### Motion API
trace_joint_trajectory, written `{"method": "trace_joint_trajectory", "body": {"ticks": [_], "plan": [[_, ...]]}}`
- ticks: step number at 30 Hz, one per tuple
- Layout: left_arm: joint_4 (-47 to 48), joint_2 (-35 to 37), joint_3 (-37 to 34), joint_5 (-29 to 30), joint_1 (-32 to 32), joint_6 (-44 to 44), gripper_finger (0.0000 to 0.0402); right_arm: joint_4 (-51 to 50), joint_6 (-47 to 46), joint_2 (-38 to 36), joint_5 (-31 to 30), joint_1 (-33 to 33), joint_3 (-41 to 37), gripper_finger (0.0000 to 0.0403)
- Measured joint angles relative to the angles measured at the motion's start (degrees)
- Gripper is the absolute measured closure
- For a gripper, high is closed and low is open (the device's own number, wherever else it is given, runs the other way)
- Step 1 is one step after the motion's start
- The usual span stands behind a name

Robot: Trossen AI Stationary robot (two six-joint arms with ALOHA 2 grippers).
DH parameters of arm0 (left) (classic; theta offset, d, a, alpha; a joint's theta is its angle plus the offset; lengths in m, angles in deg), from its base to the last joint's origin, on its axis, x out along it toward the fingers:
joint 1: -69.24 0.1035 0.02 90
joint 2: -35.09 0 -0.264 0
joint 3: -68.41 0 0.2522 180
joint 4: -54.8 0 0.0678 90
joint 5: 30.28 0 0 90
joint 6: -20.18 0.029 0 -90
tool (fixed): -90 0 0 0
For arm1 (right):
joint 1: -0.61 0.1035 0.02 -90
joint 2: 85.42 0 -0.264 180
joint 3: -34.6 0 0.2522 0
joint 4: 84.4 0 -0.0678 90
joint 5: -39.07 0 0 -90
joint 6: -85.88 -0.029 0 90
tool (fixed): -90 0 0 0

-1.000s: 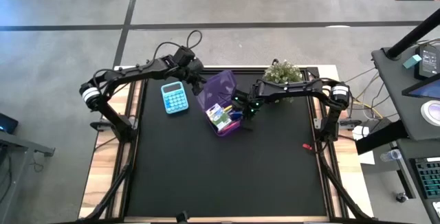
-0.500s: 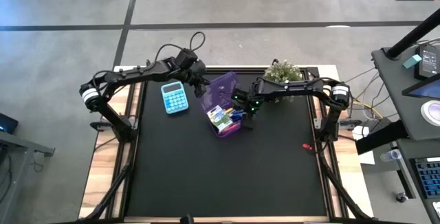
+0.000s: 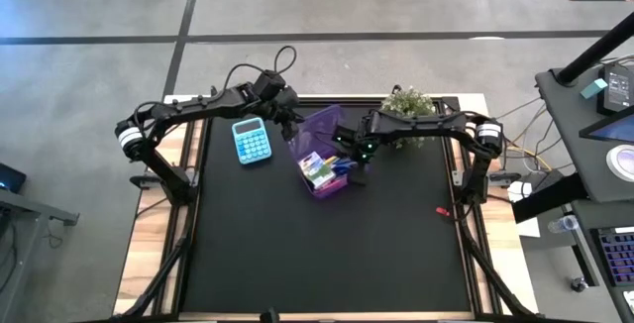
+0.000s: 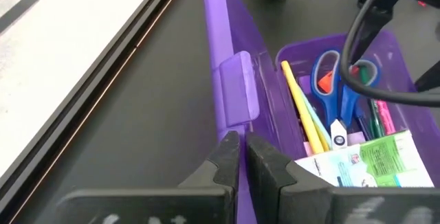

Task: Pack school essentials
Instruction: Close the purple supply box

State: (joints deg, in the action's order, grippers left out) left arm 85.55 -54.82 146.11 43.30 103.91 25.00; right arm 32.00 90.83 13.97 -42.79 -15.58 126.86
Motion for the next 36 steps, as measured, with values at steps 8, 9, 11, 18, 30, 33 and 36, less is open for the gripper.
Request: {"method": "trace_joint_trajectory", "body": {"ticks": [8,9,11,18,30,33,36], "plan": [[0.4,0.0,0.1,-0.3,-0.1,0.0,0.0401,-2.1,-0.4,-0.8,7.8,-0.1,-0.3,0.0075],[0.4,0.0,0.1,-0.3,-0.1,0.0,0.0401,-2.3,0.6,-0.8,8.0,0.1,-0.3,0.0074],[0.3,0.0,0.1,-0.2,-0.1,0.0,0.0401,-2.6,3.5,-0.8,8.4,0.5,-0.3,0.0073],[0.0,0.0,0.1,0.4,-0.5,0.0,0.0401,-4.5,10.7,-2.2,8.3,1.3,0.6,0.0075],[0.0,0.0,1.8,0.5,-4.4,0.1,0.0401,0.8,9.8,-10.3,-12.3,-4.7,7.8,0.0075],[-0.1,0.1,3.1,0.5,-5.9,0.1,0.0401,3.5,7.8,-10.0,-16.3,-7.4,8.4,0.0075],[-0.1,0.1,4.1,0.5,-7.3,0.1,0.0401,7.0,4.5,-9.8,-17.3,-10.2,8.5,0.0075]]}}
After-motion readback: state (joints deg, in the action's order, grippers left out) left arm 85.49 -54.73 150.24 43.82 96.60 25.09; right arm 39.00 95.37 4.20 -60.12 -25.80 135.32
